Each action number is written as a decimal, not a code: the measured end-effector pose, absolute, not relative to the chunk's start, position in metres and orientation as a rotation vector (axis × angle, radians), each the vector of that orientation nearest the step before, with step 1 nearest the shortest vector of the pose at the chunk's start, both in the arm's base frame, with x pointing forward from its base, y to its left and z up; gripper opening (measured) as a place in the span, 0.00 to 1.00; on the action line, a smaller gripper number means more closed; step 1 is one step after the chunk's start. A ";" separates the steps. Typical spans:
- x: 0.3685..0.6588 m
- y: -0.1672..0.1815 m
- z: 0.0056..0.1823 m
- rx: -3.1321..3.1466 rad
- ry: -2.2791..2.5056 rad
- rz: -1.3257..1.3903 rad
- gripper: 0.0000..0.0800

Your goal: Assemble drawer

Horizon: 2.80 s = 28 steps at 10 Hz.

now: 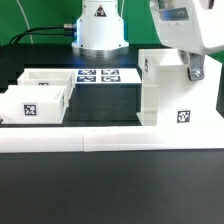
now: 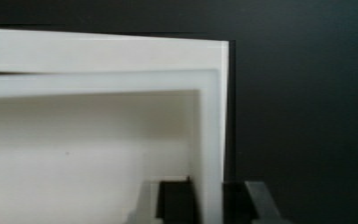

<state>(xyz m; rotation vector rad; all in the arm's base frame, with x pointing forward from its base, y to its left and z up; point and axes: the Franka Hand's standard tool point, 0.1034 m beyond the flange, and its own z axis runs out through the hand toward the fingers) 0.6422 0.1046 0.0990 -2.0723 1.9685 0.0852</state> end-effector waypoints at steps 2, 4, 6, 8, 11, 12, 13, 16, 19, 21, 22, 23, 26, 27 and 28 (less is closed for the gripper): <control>0.642 0.105 0.099 -2.077 1.963 0.085 0.16; 0.643 0.105 0.101 -2.080 1.955 0.078 0.33; 0.645 0.105 0.103 -2.078 1.950 0.065 0.55; 0.646 0.105 0.104 -2.078 1.948 0.063 0.79; 0.637 0.104 0.109 -2.183 1.841 0.069 0.81; 0.628 0.101 0.115 -2.254 1.759 0.067 0.81; 0.618 0.096 0.120 -2.306 1.696 0.064 0.81; 0.607 0.092 0.124 -2.293 1.693 0.049 0.81; 0.602 0.091 0.122 -2.508 1.379 0.051 0.81; 0.596 0.088 0.127 -2.691 1.046 0.071 0.81; 0.593 0.087 0.129 -2.726 0.943 0.071 0.81; 0.589 0.084 0.135 -2.776 0.774 0.042 0.81; 0.585 0.073 0.138 -2.842 0.488 -0.026 0.81; 0.585 0.073 0.138 -2.862 0.370 -0.040 0.81; 0.584 0.072 0.137 -2.869 0.345 -0.039 0.81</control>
Offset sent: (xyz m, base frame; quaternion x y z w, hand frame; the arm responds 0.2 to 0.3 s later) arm 0.0000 0.0000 0.0000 0.0000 0.0000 0.0000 1.0000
